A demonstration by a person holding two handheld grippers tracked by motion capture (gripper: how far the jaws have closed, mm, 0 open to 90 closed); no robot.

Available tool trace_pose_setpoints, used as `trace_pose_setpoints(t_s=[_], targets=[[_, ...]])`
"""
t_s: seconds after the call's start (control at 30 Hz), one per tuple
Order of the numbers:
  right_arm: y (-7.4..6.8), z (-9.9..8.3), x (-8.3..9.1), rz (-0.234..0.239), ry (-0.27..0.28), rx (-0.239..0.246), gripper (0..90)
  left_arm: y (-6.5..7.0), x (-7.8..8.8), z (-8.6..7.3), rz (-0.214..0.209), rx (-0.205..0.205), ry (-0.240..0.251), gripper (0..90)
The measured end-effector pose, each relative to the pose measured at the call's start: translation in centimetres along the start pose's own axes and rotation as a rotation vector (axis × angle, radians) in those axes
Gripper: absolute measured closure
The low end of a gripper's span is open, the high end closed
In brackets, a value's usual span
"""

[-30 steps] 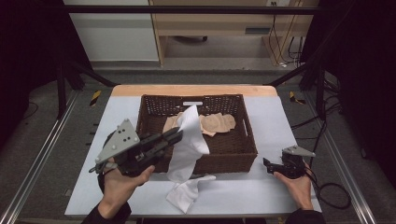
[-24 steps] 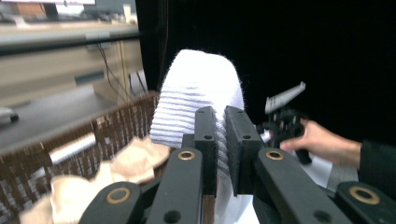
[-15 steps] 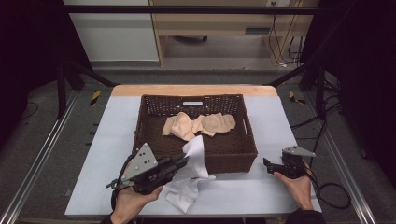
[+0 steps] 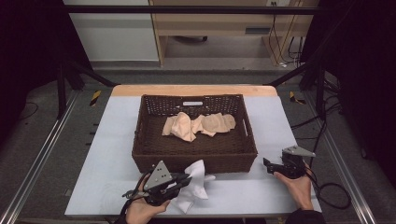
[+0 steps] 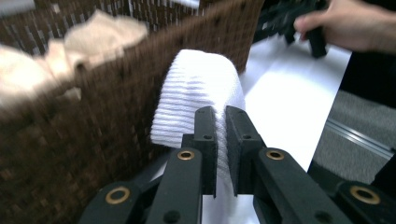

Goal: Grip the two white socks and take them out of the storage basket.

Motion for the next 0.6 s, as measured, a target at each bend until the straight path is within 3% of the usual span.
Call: trace_pose_setpoints(t_s=[0.2,0.37,0.6], targets=[[0.0,0.0,0.0,0.002,0.001,-0.001,16.1,-0.3,-1.2,-1.4,0.014,-0.006,-0.048,82.3],[-0.1,-0.1,-0.1,0.0,-0.006,0.006,16.1,-0.4,-1.5,-1.8,0.015,-0.002,-0.055,80.6],[-0.1,-0.1,-0.1,-0.002,-0.011,0.013,16.0,-0.6,-1.4,-2.1,0.016,-0.006,-0.049,66.1]])
Point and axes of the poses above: each handheld gripper's, and its own axes: x roughly backward along the jaws, z roughly out of its top, y roughly to its right, the point moved 4 cm from there along -x, roughly forward along the jaws, and after that the axes turned 2 degrees about y, right-handed, at the moved point
